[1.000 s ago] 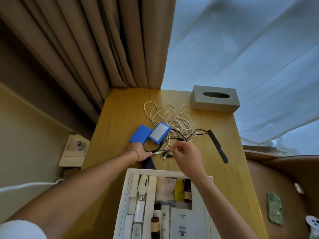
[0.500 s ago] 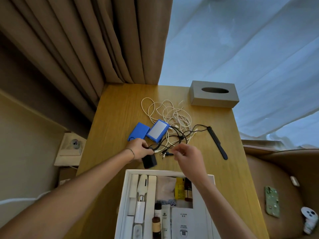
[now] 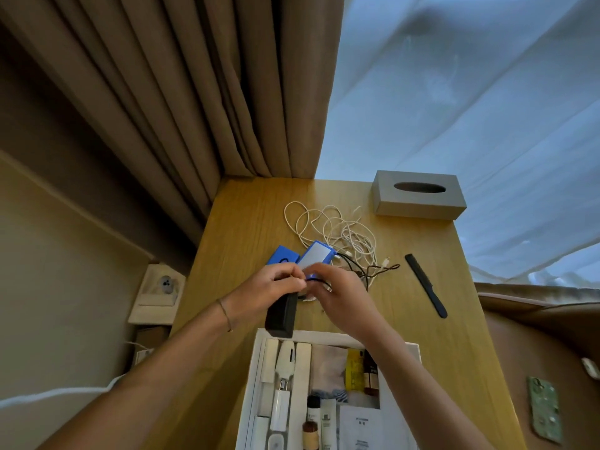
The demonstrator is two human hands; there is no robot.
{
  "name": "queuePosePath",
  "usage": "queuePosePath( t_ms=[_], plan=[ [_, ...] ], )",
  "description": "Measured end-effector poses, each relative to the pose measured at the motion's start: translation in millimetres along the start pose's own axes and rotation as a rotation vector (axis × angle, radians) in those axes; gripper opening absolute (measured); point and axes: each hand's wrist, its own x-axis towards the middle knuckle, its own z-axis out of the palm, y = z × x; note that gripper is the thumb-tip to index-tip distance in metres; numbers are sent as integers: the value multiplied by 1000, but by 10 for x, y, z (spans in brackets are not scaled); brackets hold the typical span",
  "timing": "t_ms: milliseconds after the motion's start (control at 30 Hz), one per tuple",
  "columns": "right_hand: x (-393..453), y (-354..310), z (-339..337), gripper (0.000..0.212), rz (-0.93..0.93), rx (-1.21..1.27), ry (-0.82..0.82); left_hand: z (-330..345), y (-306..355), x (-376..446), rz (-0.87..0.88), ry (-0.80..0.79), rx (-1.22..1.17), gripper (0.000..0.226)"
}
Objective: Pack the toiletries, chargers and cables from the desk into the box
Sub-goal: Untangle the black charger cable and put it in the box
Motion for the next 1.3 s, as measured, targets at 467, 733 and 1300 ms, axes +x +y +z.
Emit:
queuePosePath(
  t_ms=[467,733,1300],
  plan=[
    [-48,366,-692,21,281,864,58,111,150,-394,-35,35,131,32],
    [89,436,-793,25,312,639,274,103,183,-632,45,-143,-161,20],
    [-350,159,-388,25,113,3,-70,-213,375,-400,195,267,-560,61]
  ],
)
